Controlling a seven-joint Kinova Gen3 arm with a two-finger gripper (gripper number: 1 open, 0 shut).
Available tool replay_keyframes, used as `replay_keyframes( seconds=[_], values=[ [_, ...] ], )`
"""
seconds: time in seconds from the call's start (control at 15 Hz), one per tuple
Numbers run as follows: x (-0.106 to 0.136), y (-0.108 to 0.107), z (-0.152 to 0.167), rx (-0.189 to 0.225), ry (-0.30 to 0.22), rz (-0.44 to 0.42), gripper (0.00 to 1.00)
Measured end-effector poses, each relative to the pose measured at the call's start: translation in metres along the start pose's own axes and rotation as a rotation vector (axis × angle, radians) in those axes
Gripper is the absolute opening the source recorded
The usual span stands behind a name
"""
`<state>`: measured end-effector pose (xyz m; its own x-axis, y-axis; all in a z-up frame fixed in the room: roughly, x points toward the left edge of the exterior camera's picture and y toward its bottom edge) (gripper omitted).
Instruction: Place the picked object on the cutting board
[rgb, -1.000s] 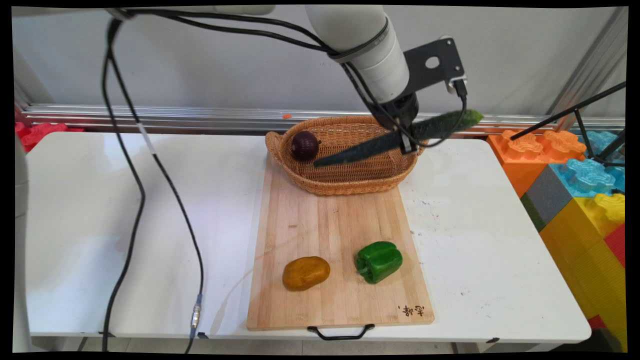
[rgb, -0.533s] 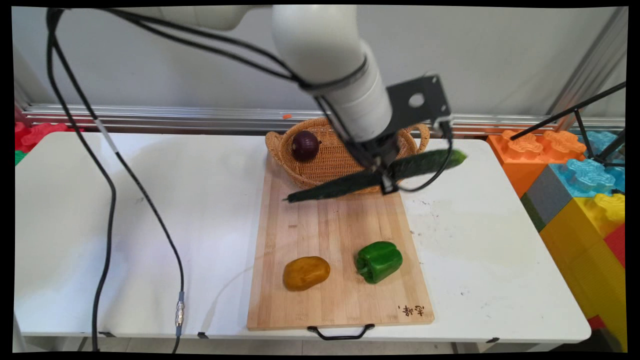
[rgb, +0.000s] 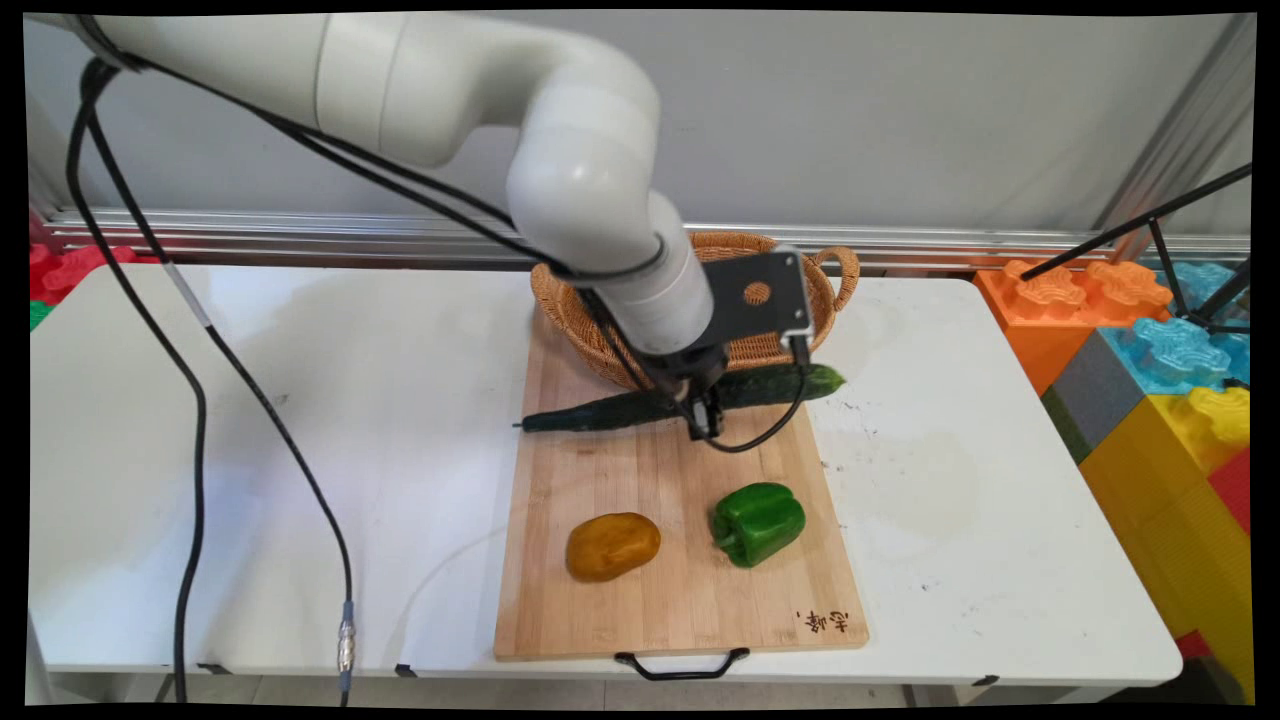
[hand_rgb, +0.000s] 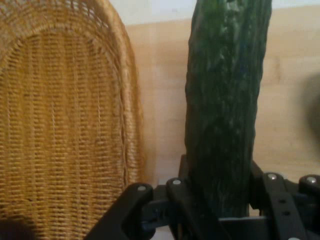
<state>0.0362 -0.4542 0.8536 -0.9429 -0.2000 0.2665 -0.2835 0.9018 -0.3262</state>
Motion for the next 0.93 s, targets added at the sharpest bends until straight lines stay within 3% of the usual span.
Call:
replay_keyframes(
  seconds=[0.6, 0.67, 0.93],
  values=[
    [-0.022, 0.007, 0.042, -0.051, -0.037, -0.016, 0.0],
    [-0.023, 0.008, 0.046, -0.061, -0.038, -0.019, 1.0],
    [-0.022, 0.008, 0.049, -0.086, -0.036, -0.035, 1.0]
  ],
)
